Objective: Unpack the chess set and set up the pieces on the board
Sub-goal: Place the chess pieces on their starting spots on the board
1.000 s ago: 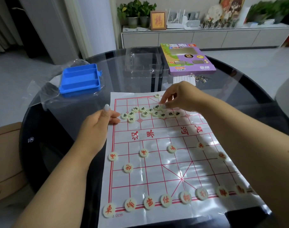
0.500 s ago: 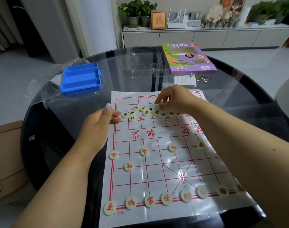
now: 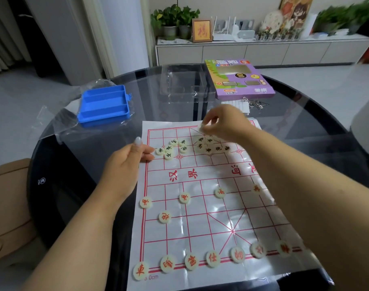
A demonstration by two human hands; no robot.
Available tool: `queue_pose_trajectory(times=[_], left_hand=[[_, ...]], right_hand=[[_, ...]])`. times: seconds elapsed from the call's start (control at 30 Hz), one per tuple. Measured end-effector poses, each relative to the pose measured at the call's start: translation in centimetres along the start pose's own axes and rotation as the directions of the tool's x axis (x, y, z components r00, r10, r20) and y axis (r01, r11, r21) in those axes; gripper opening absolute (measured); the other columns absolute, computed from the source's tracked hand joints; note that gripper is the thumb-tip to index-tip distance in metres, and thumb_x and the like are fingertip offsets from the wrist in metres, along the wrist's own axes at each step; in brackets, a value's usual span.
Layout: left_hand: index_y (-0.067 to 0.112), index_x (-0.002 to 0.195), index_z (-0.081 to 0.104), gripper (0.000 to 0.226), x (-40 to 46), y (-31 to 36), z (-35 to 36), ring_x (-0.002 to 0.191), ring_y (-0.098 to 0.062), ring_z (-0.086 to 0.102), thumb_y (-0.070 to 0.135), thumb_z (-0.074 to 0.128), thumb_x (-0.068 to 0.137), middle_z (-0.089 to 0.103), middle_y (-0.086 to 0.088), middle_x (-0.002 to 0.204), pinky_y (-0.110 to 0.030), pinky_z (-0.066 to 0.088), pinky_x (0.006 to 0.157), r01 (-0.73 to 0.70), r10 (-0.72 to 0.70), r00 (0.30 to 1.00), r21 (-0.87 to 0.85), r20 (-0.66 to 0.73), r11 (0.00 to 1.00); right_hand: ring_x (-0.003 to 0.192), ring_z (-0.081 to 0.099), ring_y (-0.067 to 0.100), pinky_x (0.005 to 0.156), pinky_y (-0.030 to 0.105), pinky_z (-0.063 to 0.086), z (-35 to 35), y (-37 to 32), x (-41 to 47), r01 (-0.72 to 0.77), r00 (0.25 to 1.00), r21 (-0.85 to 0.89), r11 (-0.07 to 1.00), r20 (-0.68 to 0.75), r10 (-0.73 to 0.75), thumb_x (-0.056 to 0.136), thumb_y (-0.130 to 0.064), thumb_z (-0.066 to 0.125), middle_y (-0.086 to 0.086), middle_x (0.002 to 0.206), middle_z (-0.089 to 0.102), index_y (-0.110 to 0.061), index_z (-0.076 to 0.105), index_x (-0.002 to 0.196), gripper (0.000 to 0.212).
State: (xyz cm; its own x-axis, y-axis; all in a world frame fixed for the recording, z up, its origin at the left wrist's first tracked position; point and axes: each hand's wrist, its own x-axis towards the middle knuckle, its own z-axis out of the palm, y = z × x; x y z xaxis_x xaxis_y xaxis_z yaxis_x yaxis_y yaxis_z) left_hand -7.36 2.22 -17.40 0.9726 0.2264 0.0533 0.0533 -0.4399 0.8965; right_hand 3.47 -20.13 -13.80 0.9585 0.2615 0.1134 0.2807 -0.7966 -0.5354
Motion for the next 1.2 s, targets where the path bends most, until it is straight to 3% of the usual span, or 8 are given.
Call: queue_pose_trajectory(times=[0.07, 0.13, 0.3, 0.57, 0.73, 0.9, 1.0, 1.2], left_hand=[[0.019, 0.101, 0.064, 0.049, 0.0, 0.0, 0.0, 0.069, 0.016, 0.06, 0.052, 0.028, 0.096, 0.067, 0.007, 0.093, 0.0, 0.041, 0.047, -0.001, 0.001, 1.0, 0.003, 0.001, 1.0], [0.018, 0.101, 0.064, 0.049, 0.1, 0.0, 0.0, 0.068, 0.016, 0.06, 0.052, 0.028, 0.096, 0.067, 0.007, 0.093, 0.0, 0.04, 0.047, -0.003, 0.003, 1.0, 0.002, 0.001, 1.0], [0.017, 0.102, 0.064, 0.053, 0.1, 0.2, 0.2, 0.069, 0.017, 0.06, 0.054, 0.027, 0.092, 0.066, 0.006, 0.092, -0.001, 0.041, 0.047, -0.008, 0.008, 1.0, -0.006, -0.003, 1.0], [0.019, 0.1, 0.064, 0.053, 0.2, 0.1, 0.1, 0.068, 0.016, 0.061, 0.056, 0.027, 0.091, 0.067, 0.007, 0.091, -0.002, 0.041, 0.047, 0.007, -0.007, 1.0, -0.006, -0.009, 1.0], [0.018, 0.099, 0.065, 0.051, 0.2, 0.0, 0.2, 0.068, 0.015, 0.061, 0.053, 0.027, 0.095, 0.067, 0.007, 0.089, -0.003, 0.042, 0.046, 0.01, -0.009, 1.0, 0.006, -0.019, 1.0], [0.018, 0.1, 0.064, 0.053, 0.1, 0.1, 0.1, 0.069, 0.016, 0.061, 0.054, 0.027, 0.094, 0.067, 0.006, 0.09, -0.003, 0.042, 0.046, -0.002, 0.002, 1.0, 0.0, -0.018, 1.0], [0.019, 0.1, 0.064, 0.052, 0.1, 0.0, 0.1, 0.069, 0.015, 0.061, 0.054, 0.027, 0.094, 0.067, 0.006, 0.091, -0.004, 0.042, 0.046, 0.002, -0.002, 1.0, 0.002, -0.017, 1.0], [0.018, 0.1, 0.064, 0.051, 0.1, 0.0, 0.1, 0.068, 0.016, 0.06, 0.053, 0.027, 0.094, 0.067, 0.006, 0.092, -0.003, 0.042, 0.046, 0.002, -0.002, 1.0, 0.001, -0.017, 1.0]], right_hand=[[0.079, 0.064, 0.028, 0.071, 0.039, 0.056, -1.5, 1.7, 0.9, -0.092, 0.992, 0.122, 0.988, -0.079, 0.102, 0.083, -0.026, 0.069, 0.011, 0.086, 0.069, -0.003, 0.071, 0.09, 0.025], [0.089, 0.064, 0.037, 0.083, 0.048, 0.054, -2.1, 3.4, 1.7, -0.164, 0.978, 0.122, 0.979, -0.112, 0.178, 0.083, -0.026, 0.069, 0.02, 0.092, 0.07, 0.0, 0.071, 0.091, 0.027], [0.086, 0.058, 0.019, 0.077, 0.03, 0.051, -0.9, 4.9, 2.4, -0.188, 0.982, 0.004, 0.982, -0.016, 0.188, 0.084, -0.016, 0.064, 0.004, 0.099, 0.067, -0.013, 0.069, 0.103, 0.02], [0.08, 0.054, 0.015, 0.066, 0.024, 0.04, -0.1, 4.8, 2.9, -0.123, 0.991, -0.032, 0.992, 0.043, 0.124, 0.082, -0.022, 0.07, -0.003, 0.089, 0.06, -0.016, 0.069, 0.103, 0.022], [0.076, 0.052, 0.016, 0.067, 0.024, 0.041, -0.7, 4.9, 2.5, -0.142, 0.99, 0.053, 0.988, 0.025, 0.141, 0.085, -0.013, 0.064, 0.0, 0.087, 0.059, -0.015, 0.066, 0.113, 0.027], [0.055, 0.044, 0.009, 0.044, 0.009, 0.035, -2.2, 4.9, 1.0, -0.149, 0.989, 0.178, 0.973, 0.036, 0.145, 0.082, -0.017, 0.071, 0.0, 0.072, 0.055, -0.017, 0.072, 0.096, 0.014], [0.06, 0.047, 0.011, 0.05, 0.015, 0.039, -2.6, 4.5, 0.1, -0.137, 0.989, 0.184, 0.973, 0.079, 0.125, 0.08, -0.017, 0.073, 0.0, 0.073, 0.059, -0.022, 0.072, 0.087, 0.008], [0.066, 0.048, 0.012, 0.058, 0.019, 0.038, -2.4, 3.7, -0.2, -0.096, 0.992, 0.157, 0.983, 0.101, 0.081, 0.079, -0.016, 0.074, 0.0, 0.077, 0.058, -0.02, 0.072, 0.088, 0.01]])
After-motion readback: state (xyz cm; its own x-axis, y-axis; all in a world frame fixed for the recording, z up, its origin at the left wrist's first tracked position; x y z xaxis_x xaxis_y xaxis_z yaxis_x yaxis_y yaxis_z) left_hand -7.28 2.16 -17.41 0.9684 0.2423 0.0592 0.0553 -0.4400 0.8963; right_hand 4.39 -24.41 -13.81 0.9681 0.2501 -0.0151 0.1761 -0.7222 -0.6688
